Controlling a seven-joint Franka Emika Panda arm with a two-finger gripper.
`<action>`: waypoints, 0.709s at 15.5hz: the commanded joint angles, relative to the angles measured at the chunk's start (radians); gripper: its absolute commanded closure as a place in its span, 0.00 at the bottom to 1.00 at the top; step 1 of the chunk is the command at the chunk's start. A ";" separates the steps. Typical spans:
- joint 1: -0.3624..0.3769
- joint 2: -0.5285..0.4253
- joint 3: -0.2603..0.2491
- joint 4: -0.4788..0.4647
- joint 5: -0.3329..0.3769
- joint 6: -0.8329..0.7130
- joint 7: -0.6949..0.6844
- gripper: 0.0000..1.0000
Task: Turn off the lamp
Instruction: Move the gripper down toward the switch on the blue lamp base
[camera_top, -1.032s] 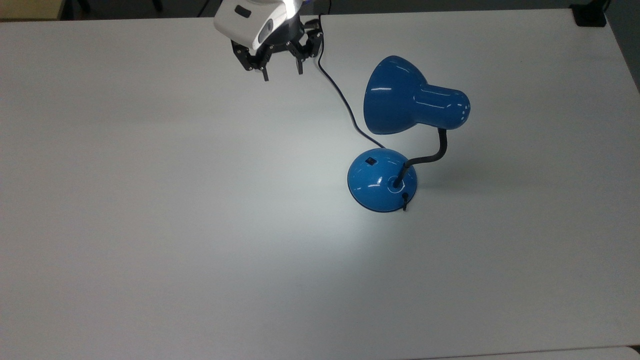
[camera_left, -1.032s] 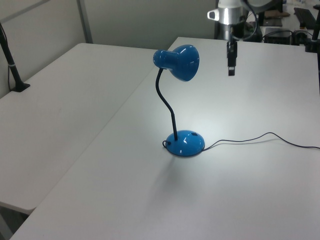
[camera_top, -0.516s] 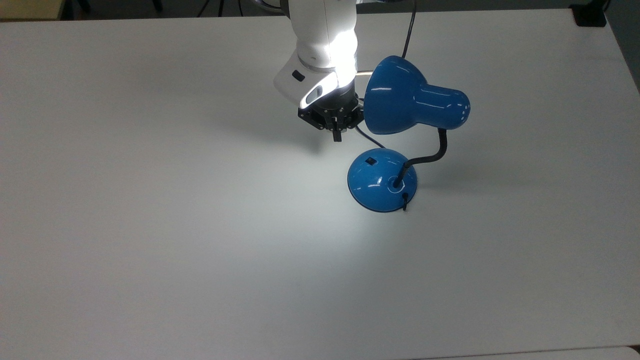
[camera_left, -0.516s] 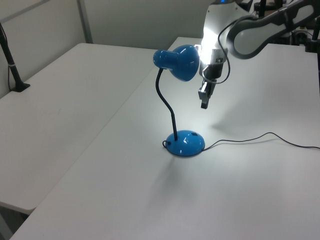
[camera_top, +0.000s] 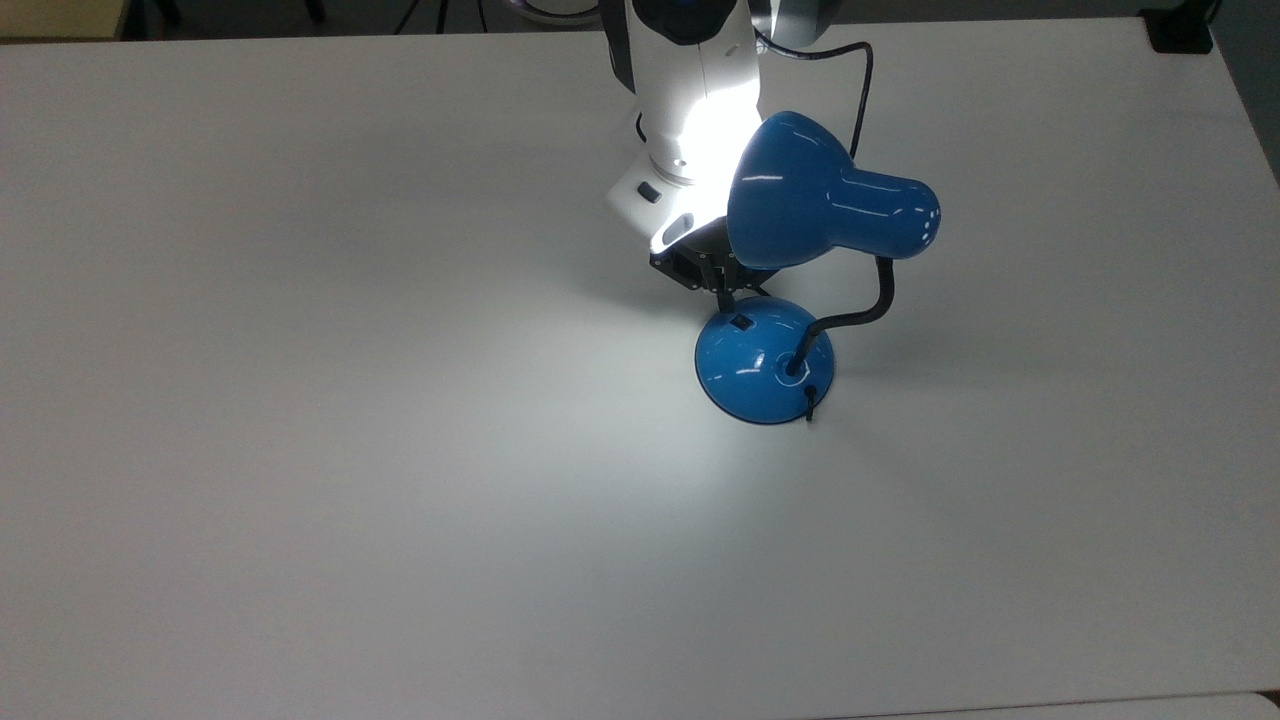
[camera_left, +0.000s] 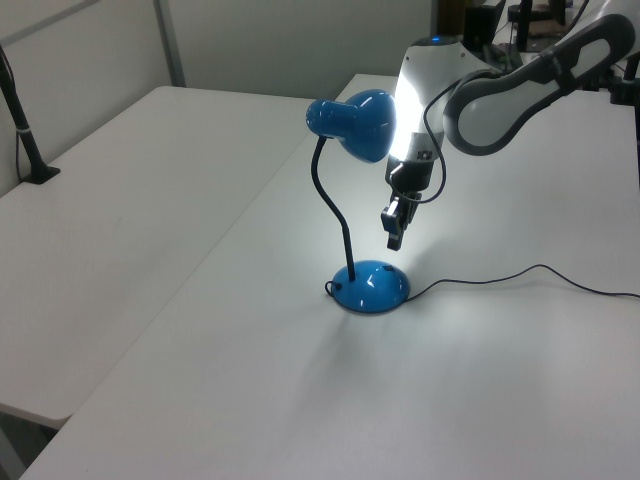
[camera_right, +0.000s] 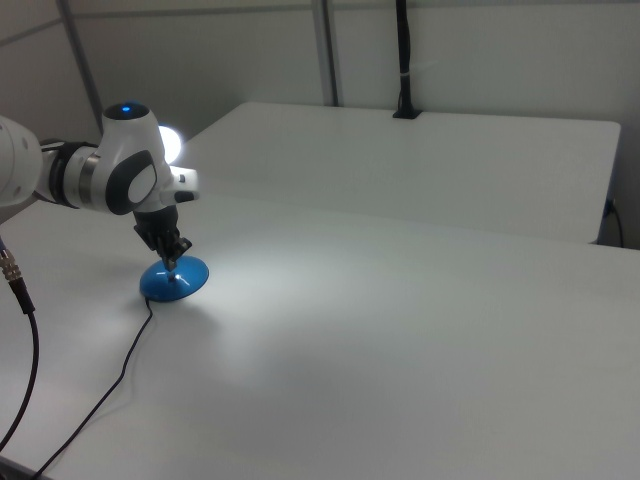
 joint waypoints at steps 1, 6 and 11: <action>0.022 0.022 0.000 -0.003 0.012 0.028 0.045 1.00; 0.022 0.037 0.002 -0.007 0.012 0.070 0.055 1.00; 0.025 0.066 0.002 -0.007 0.001 0.110 0.077 1.00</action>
